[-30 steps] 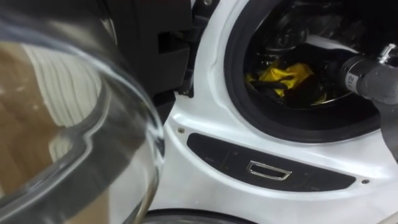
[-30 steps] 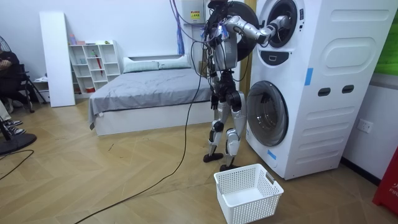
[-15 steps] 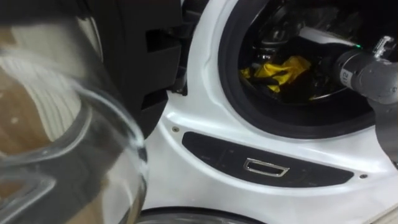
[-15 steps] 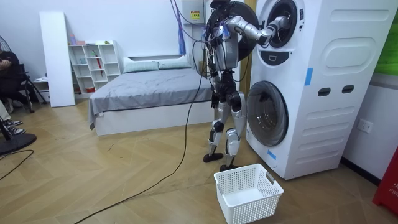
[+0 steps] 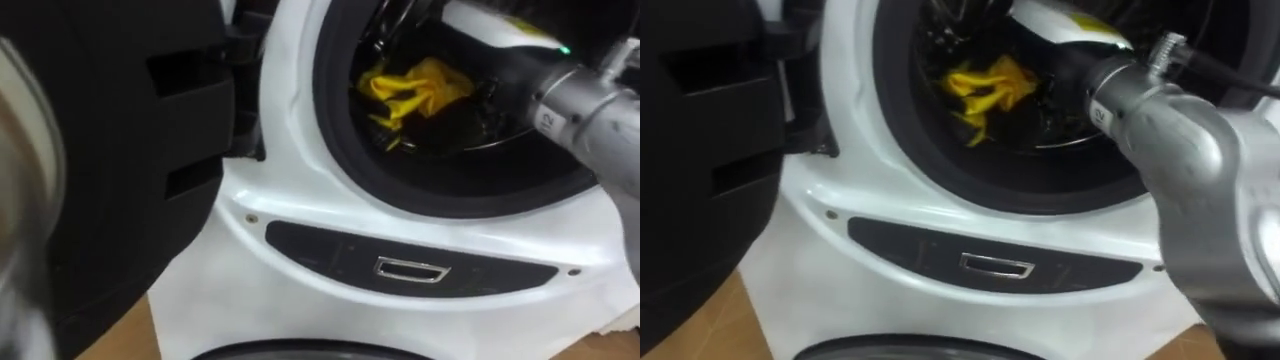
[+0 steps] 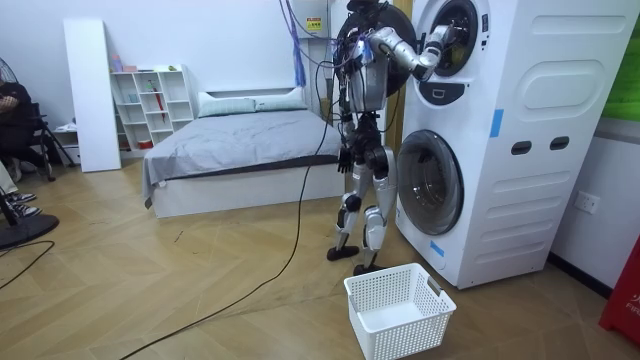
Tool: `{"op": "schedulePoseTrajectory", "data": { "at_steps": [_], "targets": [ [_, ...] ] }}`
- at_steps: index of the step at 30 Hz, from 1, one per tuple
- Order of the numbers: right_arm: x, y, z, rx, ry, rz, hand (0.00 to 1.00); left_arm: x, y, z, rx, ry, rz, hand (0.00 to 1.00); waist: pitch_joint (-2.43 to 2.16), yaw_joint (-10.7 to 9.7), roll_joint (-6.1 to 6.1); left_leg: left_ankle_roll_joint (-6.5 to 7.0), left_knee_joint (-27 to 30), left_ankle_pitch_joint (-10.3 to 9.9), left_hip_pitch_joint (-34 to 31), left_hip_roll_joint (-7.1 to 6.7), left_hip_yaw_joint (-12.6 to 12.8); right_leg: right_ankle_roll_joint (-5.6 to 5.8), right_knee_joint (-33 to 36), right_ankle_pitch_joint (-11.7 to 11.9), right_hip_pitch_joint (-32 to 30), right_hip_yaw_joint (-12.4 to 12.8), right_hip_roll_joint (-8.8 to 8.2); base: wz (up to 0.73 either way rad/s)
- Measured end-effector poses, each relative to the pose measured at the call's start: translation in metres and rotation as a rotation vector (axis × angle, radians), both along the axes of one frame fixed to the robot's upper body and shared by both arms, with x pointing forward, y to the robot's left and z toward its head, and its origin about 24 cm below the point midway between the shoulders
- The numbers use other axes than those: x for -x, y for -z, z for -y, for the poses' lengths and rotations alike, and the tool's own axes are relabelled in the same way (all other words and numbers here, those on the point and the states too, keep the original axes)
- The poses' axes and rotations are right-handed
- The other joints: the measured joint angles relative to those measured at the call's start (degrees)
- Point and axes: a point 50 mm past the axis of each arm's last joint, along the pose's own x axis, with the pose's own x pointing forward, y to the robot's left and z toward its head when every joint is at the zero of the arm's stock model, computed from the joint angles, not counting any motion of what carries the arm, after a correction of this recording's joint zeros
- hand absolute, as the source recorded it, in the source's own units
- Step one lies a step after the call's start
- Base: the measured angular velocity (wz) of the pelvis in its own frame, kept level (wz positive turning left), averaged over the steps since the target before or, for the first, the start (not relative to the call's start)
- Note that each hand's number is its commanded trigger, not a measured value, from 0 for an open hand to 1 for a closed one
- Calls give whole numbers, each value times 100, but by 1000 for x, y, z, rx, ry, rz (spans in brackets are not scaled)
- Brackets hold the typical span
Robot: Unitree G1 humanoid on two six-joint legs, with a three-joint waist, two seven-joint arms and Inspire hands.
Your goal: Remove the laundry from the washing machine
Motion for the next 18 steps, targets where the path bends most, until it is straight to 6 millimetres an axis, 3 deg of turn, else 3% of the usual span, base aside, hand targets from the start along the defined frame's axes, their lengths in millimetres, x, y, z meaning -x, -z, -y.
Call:
{"op": "schedulePoseTrajectory", "data": {
  "at_steps": [3,9,18],
  "targets": [
    [16,3,-4,-46,-86,16,100,6,2,4,15,-28,6,0,-6,-140,83,0,-4,0,20,-6,66,3,4,1,-6,51,-1,-9],
    [44,8,11,-189,-178,20,100,25,3,7,17,-90,11,0,18,-466,206,-18,-30,-18,34,14,106,-13,21,29,-11,55,11,-2],
    [62,18,38,-311,-93,62,100,45,3,11,9,-134,13,0,-42,-688,289,-39,-40,-31,27,31,206,-48,23,82,-91,212,81,-9]
  ]
}}
